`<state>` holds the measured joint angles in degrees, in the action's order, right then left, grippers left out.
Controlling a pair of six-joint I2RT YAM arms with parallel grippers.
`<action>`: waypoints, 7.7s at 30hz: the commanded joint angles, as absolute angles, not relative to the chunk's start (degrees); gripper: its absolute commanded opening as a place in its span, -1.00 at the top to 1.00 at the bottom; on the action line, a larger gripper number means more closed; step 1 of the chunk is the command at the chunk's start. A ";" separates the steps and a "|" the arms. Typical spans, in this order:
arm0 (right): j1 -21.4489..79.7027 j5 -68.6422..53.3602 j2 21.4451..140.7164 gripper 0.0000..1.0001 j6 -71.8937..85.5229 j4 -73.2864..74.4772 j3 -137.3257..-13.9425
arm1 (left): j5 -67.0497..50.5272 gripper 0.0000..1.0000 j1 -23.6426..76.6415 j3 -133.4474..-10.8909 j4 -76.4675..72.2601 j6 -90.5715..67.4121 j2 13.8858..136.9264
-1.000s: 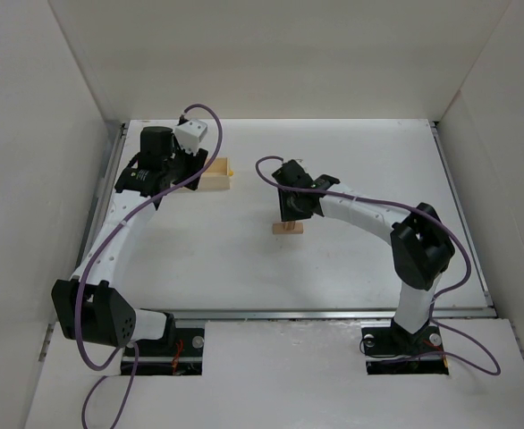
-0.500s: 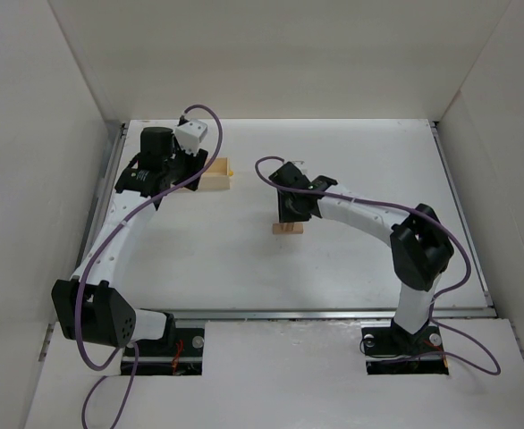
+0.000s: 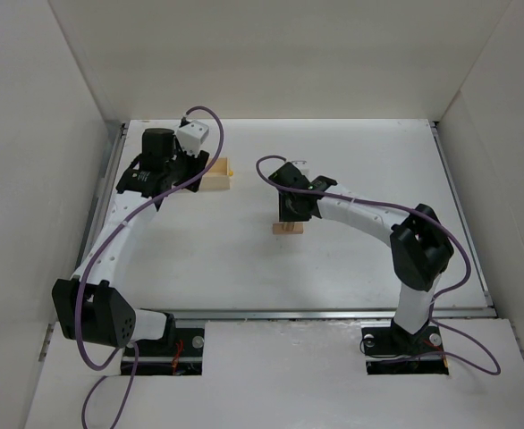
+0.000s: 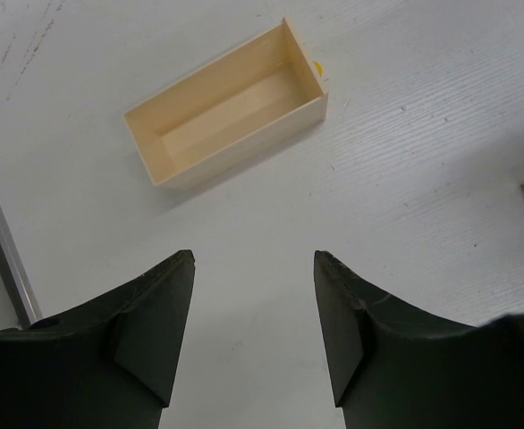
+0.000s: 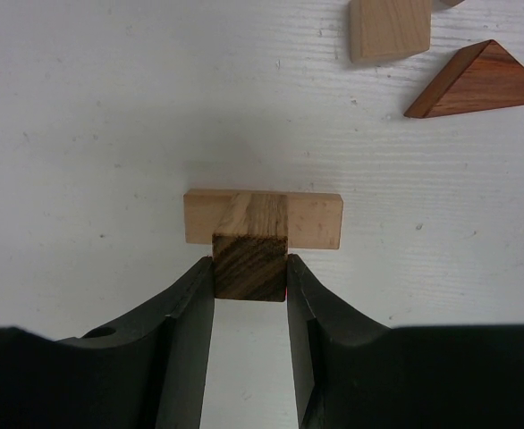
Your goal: Build the wood block tower
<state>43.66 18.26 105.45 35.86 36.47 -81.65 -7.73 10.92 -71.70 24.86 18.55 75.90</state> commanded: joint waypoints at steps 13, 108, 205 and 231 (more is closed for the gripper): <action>44.30 19.07 104.33 0.64 36.74 35.16 -82.53 | -8.17 -0.06 11.16 -71.37 22.94 18.63 73.39; 29.09 6.51 121.46 -0.20 12.66 37.18 -99.05 | 2.13 -0.98 11.16 -69.07 19.94 11.51 77.17; 37.98 13.28 89.74 1.00 35.60 34.55 -72.42 | -20.65 -0.79 27.42 -50.28 8.35 35.96 50.63; 36.21 9.76 101.25 1.00 33.93 30.23 -71.72 | -15.73 -0.82 27.42 -45.97 6.77 33.40 47.72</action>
